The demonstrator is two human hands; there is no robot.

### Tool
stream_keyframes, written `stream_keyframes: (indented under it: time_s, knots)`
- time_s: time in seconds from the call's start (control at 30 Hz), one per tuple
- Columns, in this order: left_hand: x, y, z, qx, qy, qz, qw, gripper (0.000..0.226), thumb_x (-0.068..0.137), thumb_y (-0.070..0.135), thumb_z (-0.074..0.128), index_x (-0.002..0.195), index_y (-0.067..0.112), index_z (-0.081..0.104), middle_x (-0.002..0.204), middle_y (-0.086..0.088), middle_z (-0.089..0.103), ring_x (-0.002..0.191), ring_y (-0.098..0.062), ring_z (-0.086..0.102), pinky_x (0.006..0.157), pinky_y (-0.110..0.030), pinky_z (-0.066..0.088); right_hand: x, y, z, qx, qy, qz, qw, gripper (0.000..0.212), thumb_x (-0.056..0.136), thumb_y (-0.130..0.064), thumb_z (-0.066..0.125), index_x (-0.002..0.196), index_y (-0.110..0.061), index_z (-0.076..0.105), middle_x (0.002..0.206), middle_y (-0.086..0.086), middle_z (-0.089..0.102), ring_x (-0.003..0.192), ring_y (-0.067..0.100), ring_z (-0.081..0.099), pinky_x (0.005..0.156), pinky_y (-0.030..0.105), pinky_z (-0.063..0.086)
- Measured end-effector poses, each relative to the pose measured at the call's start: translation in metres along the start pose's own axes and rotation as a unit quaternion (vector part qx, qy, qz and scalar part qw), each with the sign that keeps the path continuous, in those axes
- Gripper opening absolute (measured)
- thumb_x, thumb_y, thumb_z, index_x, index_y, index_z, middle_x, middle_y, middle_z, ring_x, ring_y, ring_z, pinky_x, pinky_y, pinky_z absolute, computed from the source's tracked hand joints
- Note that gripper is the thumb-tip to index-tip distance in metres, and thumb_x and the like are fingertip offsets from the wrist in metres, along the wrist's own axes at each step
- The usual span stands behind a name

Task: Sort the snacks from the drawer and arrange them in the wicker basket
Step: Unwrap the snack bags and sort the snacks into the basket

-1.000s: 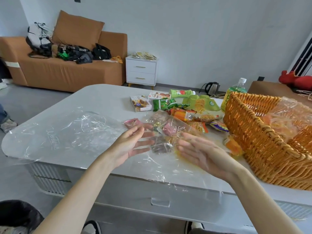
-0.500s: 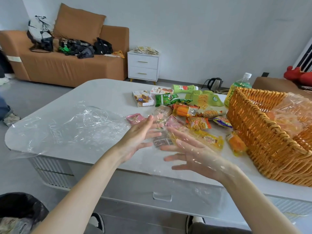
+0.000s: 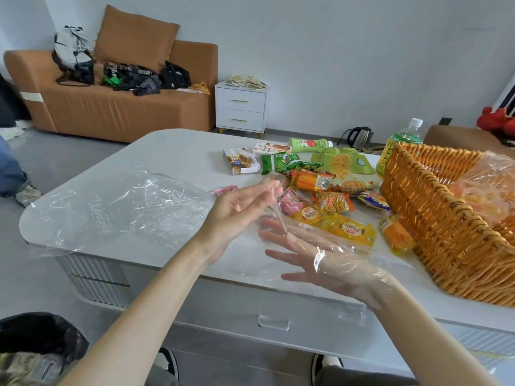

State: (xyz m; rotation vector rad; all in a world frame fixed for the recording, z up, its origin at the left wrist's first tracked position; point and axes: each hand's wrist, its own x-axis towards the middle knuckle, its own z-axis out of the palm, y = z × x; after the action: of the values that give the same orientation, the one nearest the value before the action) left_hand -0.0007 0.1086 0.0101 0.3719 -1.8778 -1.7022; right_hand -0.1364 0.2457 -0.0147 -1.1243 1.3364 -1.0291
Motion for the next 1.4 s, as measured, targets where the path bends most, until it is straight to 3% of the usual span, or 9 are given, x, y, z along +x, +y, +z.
stream_keyframes:
  time_s: [0.4, 0.53, 0.63, 0.83, 0.93, 1.0, 1.1, 1.23, 1.4]
  knots:
    - [0.004, -0.002, -0.017, -0.08, 0.021, -0.058, 0.995, 0.038, 0.083, 0.026, 0.063, 0.118, 0.012, 0.066, 0.117, 0.004, 0.069, 0.111, -0.011, 0.063, 0.098, -0.028, 0.048, 0.001, -0.002, 0.009, 0.045, 0.037, -0.018, 0.998, 0.088, 0.053, -0.071, 0.077, 0.132, -0.053, 0.041, 0.146, -0.015, 0.04, 0.13, 0.022, 0.049, 0.096, 0.047, 0.051]
    - [0.009, -0.003, -0.028, -0.115, 0.149, -0.06, 0.98, 0.037, 0.079, 0.031, 0.067, 0.111, 0.014, 0.069, 0.103, 0.004, 0.073, 0.097, -0.012, 0.069, 0.09, -0.03, 0.054, 0.0, -0.009, 0.002, 0.045, 0.081, -0.008, 0.996, 0.046, 0.082, -0.049, 0.061, 0.127, -0.043, 0.055, 0.137, -0.012, 0.055, 0.118, 0.02, 0.061, 0.099, 0.046, 0.05]
    - [0.014, -0.007, -0.045, -0.097, 0.266, -0.056, 0.958, 0.028, 0.083, 0.028, 0.07, 0.105, 0.012, 0.07, 0.084, 0.006, 0.074, 0.075, -0.007, 0.069, 0.074, -0.022, 0.058, 0.0, -0.014, -0.005, 0.046, 0.133, -0.027, 0.99, 0.047, 0.086, -0.038, 0.055, 0.133, -0.036, 0.052, 0.128, -0.01, 0.063, 0.113, 0.02, 0.064, 0.103, 0.05, 0.045]
    - [0.028, -0.036, -0.078, -0.059, 0.385, -0.133, 0.912, 0.017, 0.085, 0.027, 0.071, 0.096, 0.014, 0.071, 0.083, 0.006, 0.07, 0.062, -0.01, 0.061, 0.063, -0.023, 0.054, 0.011, -0.013, 0.003, 0.006, 0.164, 0.019, 0.986, 0.064, 0.078, -0.074, 0.032, 0.114, -0.034, 0.067, 0.118, -0.013, 0.068, 0.11, 0.01, 0.064, 0.098, 0.046, 0.046]
    - [0.036, -0.049, -0.091, -0.029, 0.416, -0.161, 0.895, 0.011, 0.085, 0.028, 0.07, 0.08, 0.017, 0.07, 0.071, 0.008, 0.067, 0.058, -0.012, 0.057, 0.06, -0.024, 0.054, 0.027, -0.006, 0.017, -0.107, 0.234, -0.013, 0.966, 0.027, 0.091, -0.041, 0.057, 0.099, -0.02, 0.072, 0.099, -0.009, 0.074, 0.093, 0.007, 0.07, 0.094, 0.041, 0.052]
    - [0.04, -0.057, -0.101, 0.05, 0.427, -0.163, 0.888, 0.026, 0.089, 0.035, 0.058, 0.099, 0.014, 0.069, 0.086, 0.005, 0.073, 0.079, -0.02, 0.063, 0.077, -0.033, 0.052, 0.043, -0.002, 0.02, -0.081, 0.278, -0.017, 0.957, 0.016, 0.095, -0.024, 0.058, 0.093, -0.014, 0.07, 0.092, -0.005, 0.075, 0.083, 0.009, 0.071, 0.088, 0.038, 0.052]
    - [0.041, -0.057, -0.111, 0.239, 0.401, -0.119, 0.876, 0.055, 0.099, 0.033, 0.042, 0.148, 0.013, 0.031, 0.152, -0.011, 0.033, 0.139, -0.026, 0.031, 0.111, -0.039, 0.027, 0.074, -0.004, 0.027, -0.053, 0.297, -0.01, 0.953, 0.015, 0.096, -0.022, 0.056, 0.093, -0.018, 0.07, 0.093, -0.006, 0.075, 0.08, 0.005, 0.07, 0.078, 0.033, 0.047]
    - [0.033, -0.041, -0.1, 0.498, 0.27, 0.043, 0.823, 0.048, 0.1, 0.034, 0.039, 0.146, 0.024, 0.035, 0.156, -0.004, 0.027, 0.145, -0.024, 0.017, 0.118, -0.049, 0.01, 0.111, -0.005, 0.034, -0.033, 0.206, 0.045, 0.977, 0.031, 0.102, -0.037, 0.042, 0.108, -0.021, 0.067, 0.105, -0.007, 0.073, 0.098, 0.013, 0.068, 0.091, 0.034, 0.051]
    - [0.022, -0.05, -0.092, 0.618, 0.031, -0.099, 0.779, 0.076, 0.082, 0.078, 0.022, 0.149, 0.047, 0.006, 0.161, 0.003, -0.001, 0.147, -0.024, -0.012, 0.11, -0.061, -0.011, 0.129, -0.016, 0.001, -0.146, 0.398, 0.001, 0.906, 0.036, 0.101, -0.036, 0.042, 0.098, -0.014, 0.07, 0.088, 0.001, 0.073, 0.081, 0.022, 0.069, 0.078, 0.038, 0.056]
